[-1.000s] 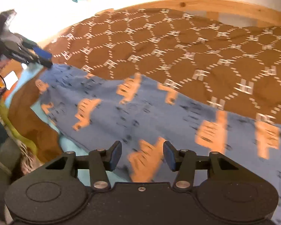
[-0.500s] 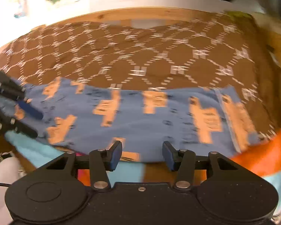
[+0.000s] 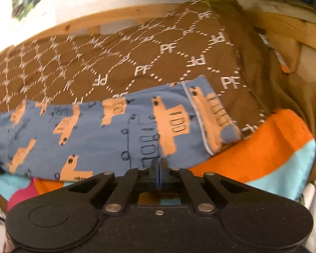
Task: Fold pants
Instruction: 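Lift the pants with both grippers and fold them over toward the bed edge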
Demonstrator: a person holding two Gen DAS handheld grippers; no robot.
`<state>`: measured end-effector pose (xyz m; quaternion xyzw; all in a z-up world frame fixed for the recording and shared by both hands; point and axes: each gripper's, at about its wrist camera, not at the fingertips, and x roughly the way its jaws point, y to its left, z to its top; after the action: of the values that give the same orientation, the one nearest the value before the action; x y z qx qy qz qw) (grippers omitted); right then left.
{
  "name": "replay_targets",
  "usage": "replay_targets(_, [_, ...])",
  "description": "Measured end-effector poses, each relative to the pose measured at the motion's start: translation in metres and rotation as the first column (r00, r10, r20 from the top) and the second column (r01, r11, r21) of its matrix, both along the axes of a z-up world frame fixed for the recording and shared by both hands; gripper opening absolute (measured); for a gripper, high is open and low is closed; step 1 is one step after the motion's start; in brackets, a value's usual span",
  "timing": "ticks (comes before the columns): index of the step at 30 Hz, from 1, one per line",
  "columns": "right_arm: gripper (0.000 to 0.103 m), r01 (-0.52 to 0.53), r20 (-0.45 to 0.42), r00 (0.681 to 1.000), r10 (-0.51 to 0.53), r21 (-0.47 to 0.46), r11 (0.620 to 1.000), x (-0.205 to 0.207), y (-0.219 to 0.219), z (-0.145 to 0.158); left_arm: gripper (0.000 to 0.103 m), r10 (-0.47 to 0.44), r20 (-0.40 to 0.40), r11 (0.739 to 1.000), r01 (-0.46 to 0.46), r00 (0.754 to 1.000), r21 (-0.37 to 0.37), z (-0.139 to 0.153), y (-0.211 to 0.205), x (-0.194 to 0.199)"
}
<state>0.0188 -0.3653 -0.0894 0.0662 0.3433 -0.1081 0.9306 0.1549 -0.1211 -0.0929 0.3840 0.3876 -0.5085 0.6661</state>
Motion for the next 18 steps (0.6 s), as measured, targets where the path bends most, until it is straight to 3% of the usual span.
replay_targets(1, [0.011, 0.008, 0.019, 1.000, -0.008, -0.003, 1.000, -0.005, -0.002, 0.005, 0.004, 0.012, -0.019, 1.000, -0.012, 1.000, -0.008, 0.001, 0.000, 0.003])
replay_targets(3, [0.042, 0.030, 0.050, 0.998, -0.027, -0.052, 0.998, -0.016, -0.006, 0.014, 0.024, 0.061, -0.087, 0.997, -0.065, 0.994, -0.034, 0.007, 0.003, 0.013])
replay_targets(5, [0.050, 0.058, 0.070, 0.996, -0.052, -0.095, 0.994, -0.021, -0.018, 0.022, 0.066, 0.093, -0.140, 0.991, -0.105, 0.986, -0.080, 0.017, 0.008, 0.020])
replay_targets(8, [0.051, 0.084, 0.054, 0.995, -0.078, -0.125, 0.989, -0.011, -0.049, 0.030, 0.068, 0.110, -0.171, 0.978, -0.137, 0.979, -0.156, 0.029, 0.014, 0.027])
replay_targets(11, [0.053, 0.032, -0.030, 0.999, -0.033, -0.030, 0.999, 0.012, -0.078, 0.026, 0.068, 0.171, -0.188, 0.961, -0.205, 0.967, -0.185, 0.028, 0.011, 0.036])
replay_targets(13, [0.037, -0.012, -0.063, 0.998, 0.009, -0.049, 0.999, 0.019, -0.075, 0.023, 0.068, 0.213, -0.232, 0.947, -0.259, 0.949, -0.190, 0.020, 0.009, 0.044])
replay_targets(14, [0.018, -0.050, -0.088, 0.995, 0.042, -0.089, 0.995, 0.022, -0.069, 0.022, 0.068, 0.233, -0.258, 0.939, -0.286, 0.938, -0.191, 0.015, 0.008, 0.047])
replay_targets(18, [0.008, -0.076, -0.094, 0.994, 0.055, -0.238, 0.968, 0.019, -0.057, 0.030, 0.068, 0.260, -0.294, 0.930, -0.321, 0.920, -0.181, 0.004, 0.005, 0.052])
